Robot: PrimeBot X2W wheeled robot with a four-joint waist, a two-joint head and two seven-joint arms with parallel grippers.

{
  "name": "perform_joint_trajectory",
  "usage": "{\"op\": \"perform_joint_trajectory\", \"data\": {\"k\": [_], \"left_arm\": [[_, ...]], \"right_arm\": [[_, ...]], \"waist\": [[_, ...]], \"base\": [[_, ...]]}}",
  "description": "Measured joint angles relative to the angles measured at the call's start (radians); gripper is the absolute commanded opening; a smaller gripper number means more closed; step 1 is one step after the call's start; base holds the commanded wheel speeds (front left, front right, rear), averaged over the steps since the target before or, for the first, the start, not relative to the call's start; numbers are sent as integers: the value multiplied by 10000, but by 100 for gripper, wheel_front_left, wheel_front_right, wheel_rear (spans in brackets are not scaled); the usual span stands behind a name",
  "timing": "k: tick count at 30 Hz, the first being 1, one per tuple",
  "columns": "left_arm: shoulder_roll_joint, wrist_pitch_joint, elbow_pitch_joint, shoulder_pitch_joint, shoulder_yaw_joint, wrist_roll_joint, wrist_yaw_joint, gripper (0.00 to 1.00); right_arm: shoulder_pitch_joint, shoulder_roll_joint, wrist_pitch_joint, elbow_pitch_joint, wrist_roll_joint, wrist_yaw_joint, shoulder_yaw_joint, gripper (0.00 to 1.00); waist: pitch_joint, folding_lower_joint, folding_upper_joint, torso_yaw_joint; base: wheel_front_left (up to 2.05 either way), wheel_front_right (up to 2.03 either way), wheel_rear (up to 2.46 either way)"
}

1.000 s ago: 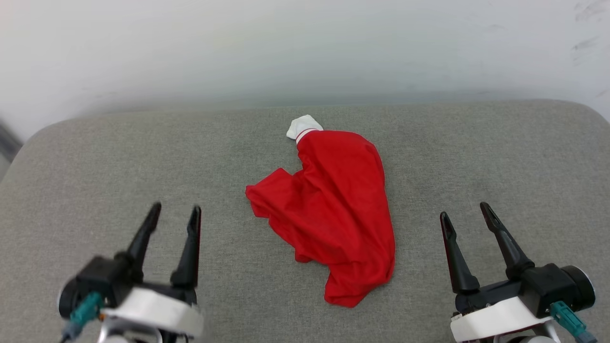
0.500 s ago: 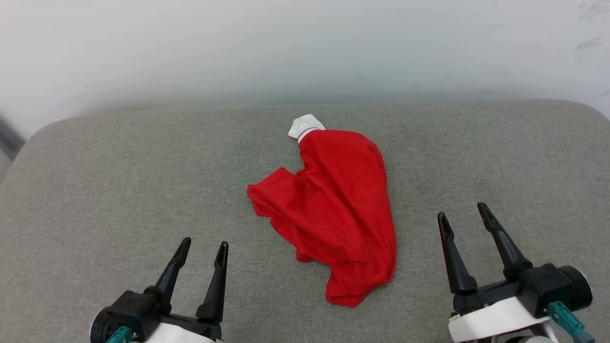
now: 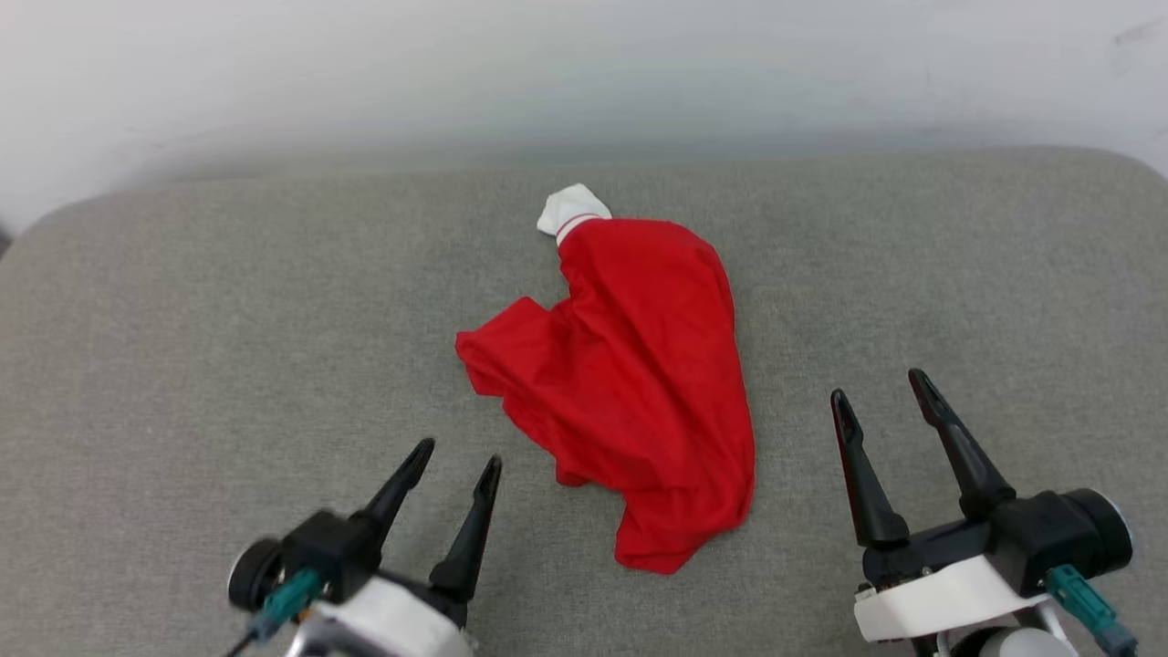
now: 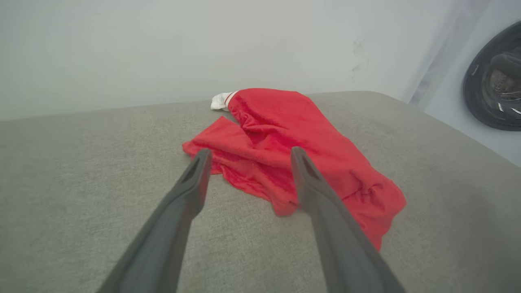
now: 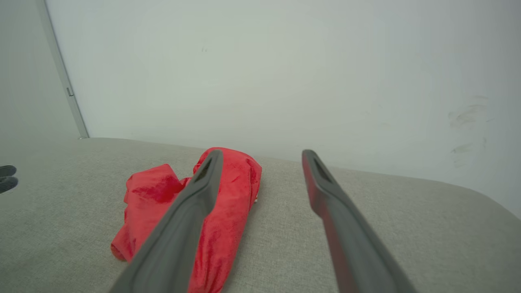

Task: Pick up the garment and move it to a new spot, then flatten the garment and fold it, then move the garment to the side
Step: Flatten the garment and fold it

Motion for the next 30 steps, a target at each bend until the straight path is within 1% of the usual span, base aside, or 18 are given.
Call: {"op": "perform_joint_trajectory", "data": {"k": [3,6,9,10,11,13,14,15,16,17,20,23,26,28,30], "left_arm": [[153,980,180,-1000,-244,-374,-56,100],[518,2215,420,-2287,-577,-704,-92,100],[639,3595,830,-3754,-782,-1710,-107,100],[639,3595,830,-3754,-782,-1710,-107,100],[1018,4761,1273,-4676,-1104,-2159,-121,100],[1406,5929,1768,-5557,-1375,-2612,-117,100],[1406,5929,1768,-5557,-1375,-2612,-117,100],[1532,6470,1971,-5996,-1463,-2915,-117,100],[1676,7409,2416,-6869,-1578,-3344,-119,100],[1676,7409,2416,-6869,-1578,-3344,-119,100],[1933,8600,3033,-8059,-1705,-3737,-117,100],[1977,9480,3476,-8956,-1942,-4090,-119,100],[1914,10040,4029,-9604,-1952,-4589,-117,100],[1967,10435,4351,-9812,-2245,-4596,-119,100],[2071,10602,4594,-10015,-2470,-4573,-119,100]], "right_arm": [[-142,-2,0,-58,-2,0,-90,100],[-270,-2,0,-109,-35,0,-100,100],[-477,-2,0,-173,-75,0,-71,100],[-477,-2,0,-173,-75,0,-71,100],[-644,-2,2,-201,-58,0,-75,100],[-791,-2,0,-234,15,0,-82,100],[-791,-2,0,-234,15,0,-82,100],[-843,-2,2,-259,25,0,-56,100],[-925,-2,2,-272,58,0,10,100],[-925,-2,2,-272,58,0,10,100],[-1040,0,2,-282,107,0,132,100],[-1150,-4,0,-297,153,0,182,100],[-1254,-2,0,-313,217,0,196,100],[-1311,-4,0,-311,255,0,236,100],[-1436,-2,0,-324,286,0,255,100]], "waist": [[391,0,-1,-95],[835,1,0,-210],[1309,2,0,-349],[1309,2,0,-349],[1621,2,0,-469],[1913,3,-1,-604],[1913,3,-1,-604],[2058,3,0,-676],[2339,3,0,-822],[2339,3,0,-822],[2735,3,0,-1046],[3090,3,0,-1269],[3397,3,-1,-1478],[3550,3,0,-1624],[3683,3,-1,-1742]], "base": [[0,0,0],[0,0,0],[0,0,0],[0,0,0],[0,0,0],[0,0,0],[0,0,0],[0,0,0],[0,0,0],[0,0,0],[0,0,0],[0,0,0],[0,0,0],[0,0,0],[0,0,0]]}}
